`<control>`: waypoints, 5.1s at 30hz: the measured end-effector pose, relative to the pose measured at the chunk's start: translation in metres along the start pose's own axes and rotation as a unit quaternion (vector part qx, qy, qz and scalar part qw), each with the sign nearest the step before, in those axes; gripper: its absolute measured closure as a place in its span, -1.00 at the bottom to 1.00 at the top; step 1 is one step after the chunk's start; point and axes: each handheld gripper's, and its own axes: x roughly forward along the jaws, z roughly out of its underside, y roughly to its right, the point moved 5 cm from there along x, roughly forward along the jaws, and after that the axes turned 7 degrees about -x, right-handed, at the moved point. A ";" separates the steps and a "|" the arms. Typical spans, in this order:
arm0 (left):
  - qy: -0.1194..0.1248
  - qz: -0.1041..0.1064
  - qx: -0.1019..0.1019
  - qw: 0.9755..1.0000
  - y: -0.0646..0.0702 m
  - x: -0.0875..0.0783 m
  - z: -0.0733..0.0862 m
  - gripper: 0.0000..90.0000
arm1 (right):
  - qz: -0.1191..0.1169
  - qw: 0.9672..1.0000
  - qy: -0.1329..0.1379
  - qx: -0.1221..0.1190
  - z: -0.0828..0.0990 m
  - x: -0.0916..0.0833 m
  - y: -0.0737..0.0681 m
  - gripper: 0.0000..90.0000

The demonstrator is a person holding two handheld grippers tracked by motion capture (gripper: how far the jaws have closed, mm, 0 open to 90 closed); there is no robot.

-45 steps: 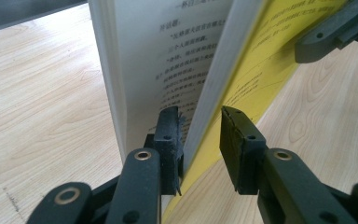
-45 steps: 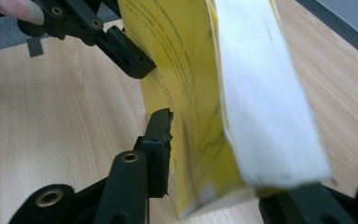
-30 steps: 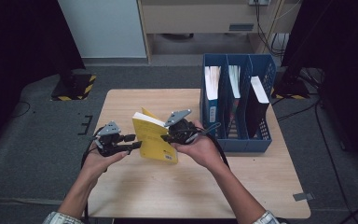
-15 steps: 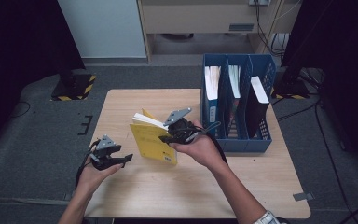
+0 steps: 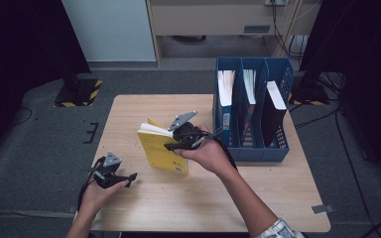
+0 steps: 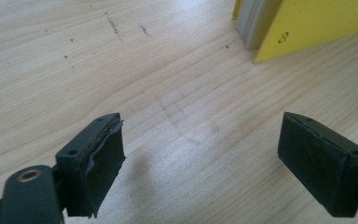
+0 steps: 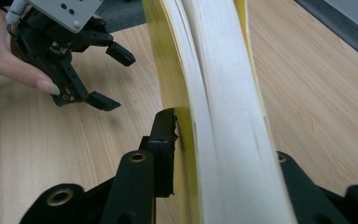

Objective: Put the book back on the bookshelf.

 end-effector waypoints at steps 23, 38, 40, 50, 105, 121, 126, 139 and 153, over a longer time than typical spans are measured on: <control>-0.029 -0.003 0.005 1.000 -0.005 0.005 0.009 -0.79 | -0.041 0.993 0.023 0.106 -0.001 -0.008 0.019 0.67; -0.042 -0.003 0.003 0.999 -0.006 0.008 0.013 -0.85 | -0.035 0.989 0.042 0.134 0.004 -0.025 0.029 0.67; -0.042 -0.003 0.003 0.999 -0.006 0.008 0.013 -0.86 | -0.035 0.987 0.049 0.151 0.008 -0.027 0.032 0.67; -0.034 0.000 0.004 0.999 -0.005 0.009 0.015 -0.94 | -0.022 0.984 0.058 0.166 0.019 -0.039 0.037 0.67; -0.006 0.000 -0.003 1.000 -0.003 0.011 0.019 -1.00 | 0.032 0.977 0.089 0.189 0.099 -0.136 0.037 0.67; -0.006 0.000 -0.003 1.000 -0.003 0.011 0.019 -1.00 | 0.048 0.971 0.113 0.207 0.108 -0.172 0.044 0.67; -0.006 0.000 -0.003 1.000 -0.003 0.011 0.019 -1.00 | 0.054 0.969 0.114 0.210 0.111 -0.179 0.047 0.67; -0.005 0.000 -0.003 1.000 -0.003 0.011 0.019 -1.00 | 0.063 0.965 0.123 0.223 0.117 -0.201 0.055 0.67; -0.005 0.000 -0.004 1.000 -0.003 0.011 0.019 -1.00 | 0.090 0.959 0.138 0.230 0.112 -0.239 0.066 0.67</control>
